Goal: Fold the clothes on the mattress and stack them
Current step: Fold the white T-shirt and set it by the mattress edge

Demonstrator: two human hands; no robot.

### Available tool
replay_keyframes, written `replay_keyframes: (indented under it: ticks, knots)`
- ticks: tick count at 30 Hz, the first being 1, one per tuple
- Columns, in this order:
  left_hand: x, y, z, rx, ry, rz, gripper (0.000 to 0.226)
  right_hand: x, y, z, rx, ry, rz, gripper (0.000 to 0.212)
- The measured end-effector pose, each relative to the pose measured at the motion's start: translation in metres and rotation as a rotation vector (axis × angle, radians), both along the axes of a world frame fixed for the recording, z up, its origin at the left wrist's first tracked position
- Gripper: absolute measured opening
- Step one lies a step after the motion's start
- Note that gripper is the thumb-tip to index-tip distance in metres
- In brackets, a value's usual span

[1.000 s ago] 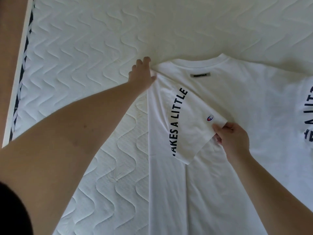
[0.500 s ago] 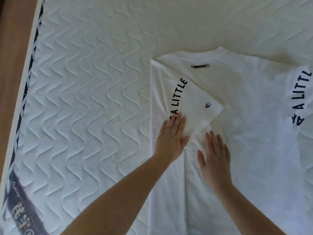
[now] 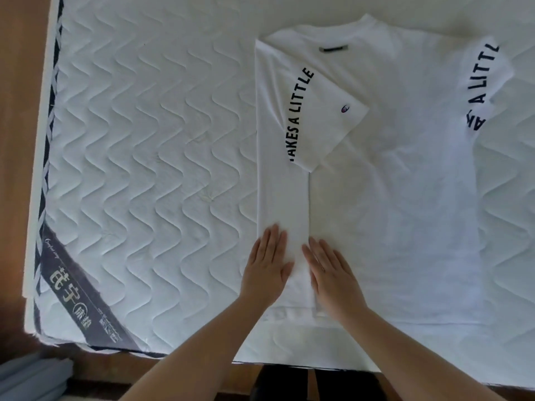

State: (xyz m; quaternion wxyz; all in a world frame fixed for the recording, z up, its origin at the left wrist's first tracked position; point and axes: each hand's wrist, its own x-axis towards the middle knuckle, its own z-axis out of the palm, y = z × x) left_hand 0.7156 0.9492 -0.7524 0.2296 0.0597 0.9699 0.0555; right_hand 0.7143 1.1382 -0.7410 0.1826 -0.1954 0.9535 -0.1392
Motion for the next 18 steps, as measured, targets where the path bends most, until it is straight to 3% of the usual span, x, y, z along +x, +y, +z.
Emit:
replay_keyframes:
  ticks: [6, 13, 18]
  knots:
    - [0.067, -0.007, 0.018, -0.022, -0.093, -0.178, 0.065, 0.059, 0.004, 0.018, 0.090, -0.142, 0.006, 0.051]
    - [0.087, -0.006, 0.050, 0.000, -0.363, -0.459, 0.059, 0.104, 0.027, 0.037, 0.212, -0.414, 0.121, 0.055]
    - [0.057, 0.002, 0.079, -0.015, -0.389, -0.507, 0.055, 0.100, 0.052, 0.068, 0.263, -0.387, -0.056, 0.059]
